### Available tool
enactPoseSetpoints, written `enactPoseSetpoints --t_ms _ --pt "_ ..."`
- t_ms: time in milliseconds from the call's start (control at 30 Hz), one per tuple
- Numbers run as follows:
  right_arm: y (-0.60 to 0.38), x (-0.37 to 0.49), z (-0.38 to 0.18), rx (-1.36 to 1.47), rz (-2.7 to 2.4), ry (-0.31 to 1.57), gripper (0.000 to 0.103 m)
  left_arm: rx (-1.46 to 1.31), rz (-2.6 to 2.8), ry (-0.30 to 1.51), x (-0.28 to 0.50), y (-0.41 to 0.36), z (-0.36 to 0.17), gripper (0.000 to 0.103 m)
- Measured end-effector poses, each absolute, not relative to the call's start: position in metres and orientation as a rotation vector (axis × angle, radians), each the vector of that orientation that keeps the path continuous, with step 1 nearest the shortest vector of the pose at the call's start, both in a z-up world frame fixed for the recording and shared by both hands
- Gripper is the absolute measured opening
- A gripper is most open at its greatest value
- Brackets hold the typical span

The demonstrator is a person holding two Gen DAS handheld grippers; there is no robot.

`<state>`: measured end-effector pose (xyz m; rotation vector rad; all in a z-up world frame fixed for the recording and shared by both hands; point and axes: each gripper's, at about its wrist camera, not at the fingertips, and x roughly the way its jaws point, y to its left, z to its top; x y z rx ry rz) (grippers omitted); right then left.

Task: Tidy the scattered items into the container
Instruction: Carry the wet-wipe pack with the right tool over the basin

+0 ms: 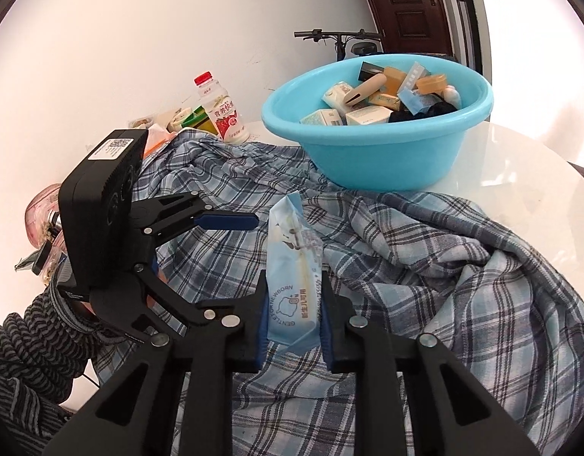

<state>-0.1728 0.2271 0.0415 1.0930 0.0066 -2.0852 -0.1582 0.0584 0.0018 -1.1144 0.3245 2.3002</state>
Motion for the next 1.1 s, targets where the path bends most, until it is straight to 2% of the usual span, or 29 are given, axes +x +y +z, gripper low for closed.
enactPoseSetpoints --t_ms 233,433,800,1100 --pt "0.232 -0.182 0.057 1.058 -2.167 0.061 0.02 -1.135 2.386 0.26 -0.168 0.055 0.021 0.086" --pt "0.235 -0.197 0.072 1.045 -2.184 0.032 0.02 -1.105 2.434 0.105 -0.184 0.041 0.048 0.086" --pt "0.23 -0.211 0.103 0.951 -2.235 0.044 0.02 -1.086 2.486 0.064 -0.2 0.036 0.075 0.086" --pt "0.22 -0.227 0.112 0.929 -2.228 0.057 0.02 -1.154 2.52 -0.046 -0.229 0.029 0.08 0.086"
